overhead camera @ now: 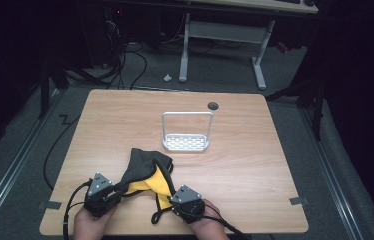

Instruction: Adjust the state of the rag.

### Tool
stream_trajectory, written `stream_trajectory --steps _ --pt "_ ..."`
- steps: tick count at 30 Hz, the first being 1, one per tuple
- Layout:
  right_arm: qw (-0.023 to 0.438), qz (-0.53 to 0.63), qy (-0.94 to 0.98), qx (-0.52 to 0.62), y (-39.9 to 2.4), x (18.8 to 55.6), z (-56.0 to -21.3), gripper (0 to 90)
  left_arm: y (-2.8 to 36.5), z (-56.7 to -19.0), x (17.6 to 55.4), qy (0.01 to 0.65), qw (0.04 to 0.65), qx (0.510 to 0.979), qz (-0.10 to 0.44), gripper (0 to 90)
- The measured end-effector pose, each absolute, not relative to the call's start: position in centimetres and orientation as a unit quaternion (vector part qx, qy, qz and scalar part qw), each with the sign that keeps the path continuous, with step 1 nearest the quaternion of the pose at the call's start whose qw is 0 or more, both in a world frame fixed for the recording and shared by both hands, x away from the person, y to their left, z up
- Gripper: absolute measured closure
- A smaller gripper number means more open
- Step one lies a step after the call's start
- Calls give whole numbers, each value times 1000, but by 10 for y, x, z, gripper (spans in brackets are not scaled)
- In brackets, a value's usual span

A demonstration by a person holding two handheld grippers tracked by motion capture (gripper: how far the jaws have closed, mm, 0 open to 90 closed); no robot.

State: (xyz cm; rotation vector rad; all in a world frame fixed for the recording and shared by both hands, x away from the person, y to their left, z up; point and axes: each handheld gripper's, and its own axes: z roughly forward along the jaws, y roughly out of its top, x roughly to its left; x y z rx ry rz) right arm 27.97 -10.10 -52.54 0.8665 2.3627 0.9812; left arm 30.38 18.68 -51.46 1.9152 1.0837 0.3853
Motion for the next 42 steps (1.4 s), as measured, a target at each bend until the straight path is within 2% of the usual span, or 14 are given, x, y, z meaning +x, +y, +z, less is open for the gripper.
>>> stream_trajectory --steps 4,12,21,23,26,30,35,42 --pt "226 359 844 327 -116 280 -521 831 188 -514 304 438 444 766 154 766" --pt "244 371 822 355 -156 279 -505 845 179 -509 298 415 461 770 152 770" --pt "263 358 805 394 -212 266 -503 838 130 -495 290 344 500 786 121 753" --pt "260 341 804 412 -225 267 -510 799 114 -500 292 331 488 799 117 748" --pt "238 340 796 440 -242 266 -512 630 97 -506 296 330 481 804 112 762" --pt "235 383 776 442 -247 252 -497 524 92 -508 299 334 485 802 101 766" --pt "249 425 771 403 -225 241 -479 480 95 -506 296 334 488 799 106 766" --pt "237 460 786 339 -176 237 -460 469 97 -507 295 336 488 798 108 765"
